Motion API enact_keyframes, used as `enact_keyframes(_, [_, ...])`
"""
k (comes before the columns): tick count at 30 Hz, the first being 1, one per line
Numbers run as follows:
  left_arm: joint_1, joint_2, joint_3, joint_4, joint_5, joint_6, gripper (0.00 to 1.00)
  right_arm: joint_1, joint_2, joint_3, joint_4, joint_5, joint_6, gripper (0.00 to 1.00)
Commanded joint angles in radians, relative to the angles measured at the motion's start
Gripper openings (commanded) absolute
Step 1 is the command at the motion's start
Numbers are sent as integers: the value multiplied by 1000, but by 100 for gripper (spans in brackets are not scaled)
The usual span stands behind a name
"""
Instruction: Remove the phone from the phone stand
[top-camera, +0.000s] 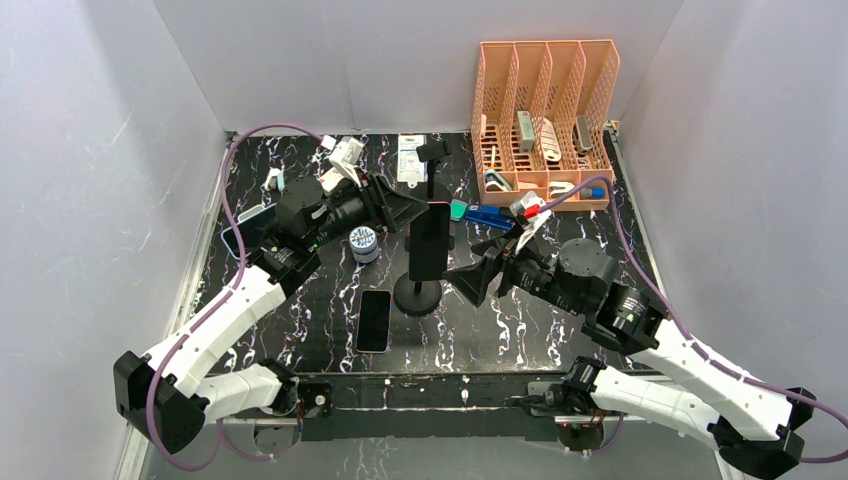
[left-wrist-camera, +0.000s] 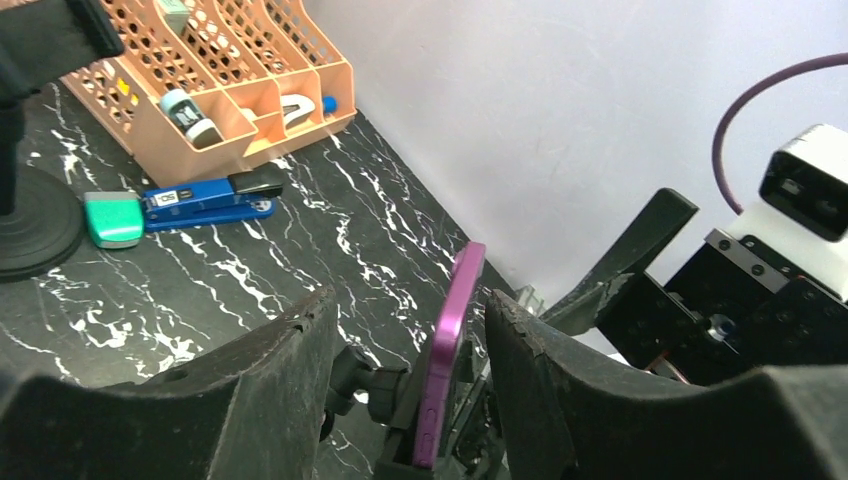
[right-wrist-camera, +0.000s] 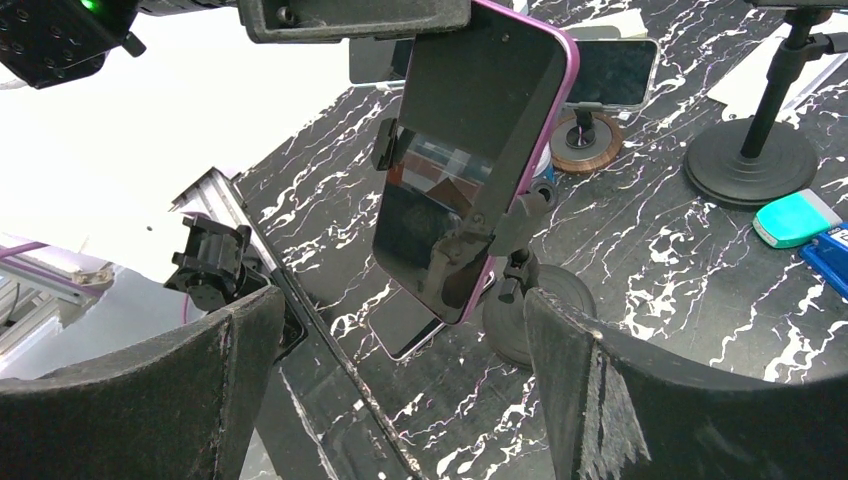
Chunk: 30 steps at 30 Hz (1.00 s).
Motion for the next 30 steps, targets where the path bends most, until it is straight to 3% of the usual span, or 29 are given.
enact_keyframes(1, [7,-2,-14,58,67,-24,53,2,-2,11,44,22,2,96])
enact_keyframes(6, [11,-5,-32,58,71,-18,49,1,7,14,34,65,2,96])
enact_keyframes(12, [15,-5,-43,12,42,10,41,2,87,91,-32,226,15,97])
enact_keyframes(16, [16,-17,-55,19,50,11,42,1,165,180,-98,212,9,99])
enact_keyframes(25, [16,-62,-41,6,48,17,56,2,177,194,-87,181,-5,99])
enact_keyframes(30, [16,-138,-59,-40,-74,74,68,1,152,168,-93,305,0,99])
